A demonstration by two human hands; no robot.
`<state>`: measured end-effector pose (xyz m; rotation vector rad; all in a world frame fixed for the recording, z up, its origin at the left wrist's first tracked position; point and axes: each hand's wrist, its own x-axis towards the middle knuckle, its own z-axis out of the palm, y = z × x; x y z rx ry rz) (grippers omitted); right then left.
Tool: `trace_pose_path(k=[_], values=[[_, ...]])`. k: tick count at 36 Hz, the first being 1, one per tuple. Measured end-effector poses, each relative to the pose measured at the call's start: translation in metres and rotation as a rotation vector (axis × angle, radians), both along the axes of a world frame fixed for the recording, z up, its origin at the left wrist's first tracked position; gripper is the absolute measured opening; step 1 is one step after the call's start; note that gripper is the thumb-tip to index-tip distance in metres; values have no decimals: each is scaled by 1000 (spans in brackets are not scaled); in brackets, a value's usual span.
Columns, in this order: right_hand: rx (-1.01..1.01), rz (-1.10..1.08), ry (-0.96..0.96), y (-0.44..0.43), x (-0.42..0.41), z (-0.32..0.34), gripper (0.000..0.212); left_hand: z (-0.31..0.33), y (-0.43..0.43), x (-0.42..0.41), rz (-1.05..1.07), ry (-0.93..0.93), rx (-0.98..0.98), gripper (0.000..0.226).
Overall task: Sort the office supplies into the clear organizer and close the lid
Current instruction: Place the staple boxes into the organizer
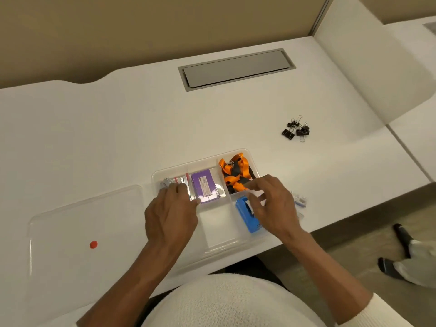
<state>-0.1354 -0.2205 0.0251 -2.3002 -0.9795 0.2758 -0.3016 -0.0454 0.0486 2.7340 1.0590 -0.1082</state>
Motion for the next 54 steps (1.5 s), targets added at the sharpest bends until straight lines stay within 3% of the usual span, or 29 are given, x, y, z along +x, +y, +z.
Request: trace_pose_path(k=[5, 10, 14, 18, 22, 27, 33, 45, 54], values=[[-170, -205, -5, -60, 49, -7, 38, -4, -39, 69, -355, -122, 48, 38], [-462, -167, 12, -98, 75, -21, 75, -15, -73, 135, -683, -137, 85, 46], [-564, -118, 11, -111, 79, -32, 92, -25, -91, 175, -851, -41, 119, 50], [-617, -65, 3, -116, 78, -43, 96, -38, -107, 204, -897, 161, 99, 71], [-546, -69, 5, -118, 82, -53, 79, -52, -119, 220, -874, 354, 31, 87], [-480, -111, 23, -121, 92, -63, 70, -60, -130, 227, -824, 418, -25, 85], [-389, -179, 102, -127, 109, -69, 63, -64, -129, 231, -855, 344, -122, 50], [-260, -251, 207, -115, 139, -55, 71, -26, -110, 224, -565, 65, -363, 48], [-236, -63, 154, -59, 117, -19, 69, 21, -56, 123, -84, -195, -473, 49]])
